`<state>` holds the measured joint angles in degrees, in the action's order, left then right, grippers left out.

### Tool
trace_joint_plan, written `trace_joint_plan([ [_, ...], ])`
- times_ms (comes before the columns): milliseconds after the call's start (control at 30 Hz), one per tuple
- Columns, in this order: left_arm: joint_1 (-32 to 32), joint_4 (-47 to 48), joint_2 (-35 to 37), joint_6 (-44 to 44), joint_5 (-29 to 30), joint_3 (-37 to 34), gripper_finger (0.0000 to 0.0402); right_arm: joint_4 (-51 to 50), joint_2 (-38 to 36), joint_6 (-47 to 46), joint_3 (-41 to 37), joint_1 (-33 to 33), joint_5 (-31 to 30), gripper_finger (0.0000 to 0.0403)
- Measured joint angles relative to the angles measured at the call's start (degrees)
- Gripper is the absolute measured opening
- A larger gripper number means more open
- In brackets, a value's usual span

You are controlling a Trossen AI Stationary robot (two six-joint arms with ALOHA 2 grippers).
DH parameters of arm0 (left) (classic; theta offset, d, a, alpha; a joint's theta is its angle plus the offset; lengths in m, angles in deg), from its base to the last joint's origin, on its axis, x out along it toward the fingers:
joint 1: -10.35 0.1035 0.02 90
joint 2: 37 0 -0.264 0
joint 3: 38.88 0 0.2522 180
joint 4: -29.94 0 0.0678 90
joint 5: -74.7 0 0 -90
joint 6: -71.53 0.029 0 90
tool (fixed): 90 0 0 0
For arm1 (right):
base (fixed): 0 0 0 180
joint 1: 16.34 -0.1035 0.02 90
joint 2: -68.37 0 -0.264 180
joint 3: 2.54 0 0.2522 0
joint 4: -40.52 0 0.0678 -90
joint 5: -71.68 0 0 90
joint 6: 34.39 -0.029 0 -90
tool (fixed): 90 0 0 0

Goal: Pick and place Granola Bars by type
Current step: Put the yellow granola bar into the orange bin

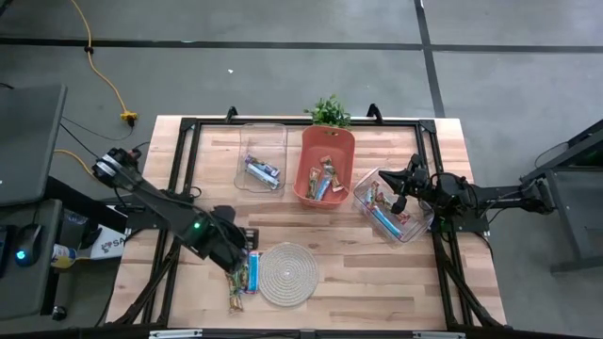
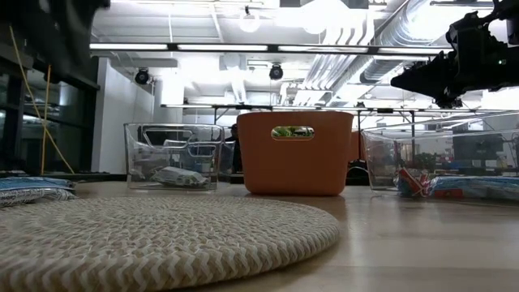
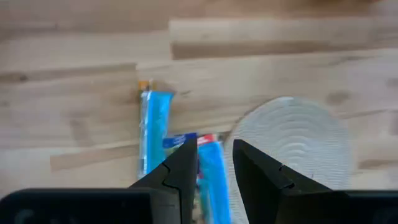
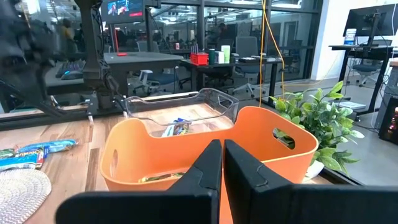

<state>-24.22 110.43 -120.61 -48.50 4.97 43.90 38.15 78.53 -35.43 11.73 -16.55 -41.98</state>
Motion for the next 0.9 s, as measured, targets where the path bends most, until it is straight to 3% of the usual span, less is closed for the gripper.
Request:
trace_joint_plan([
  [200,0.0,-4.5,0.0,0.1,-5.5,-6.1,0.0101,0.0,0.0,0.0,0.0,0.0,0.0,0.0000],
  [600,0.0,-8.2,0.1,2.6,-6.7,-11.9,0.0103,0.0,0.0,0.0,0.0,0.0,0.0,0.0000],
  [900,0.1,-14.7,0.1,2.9,-6.6,-16.8,0.0191,0.0,0.0,0.0,0.0,0.0,0.0,0.0000],
])
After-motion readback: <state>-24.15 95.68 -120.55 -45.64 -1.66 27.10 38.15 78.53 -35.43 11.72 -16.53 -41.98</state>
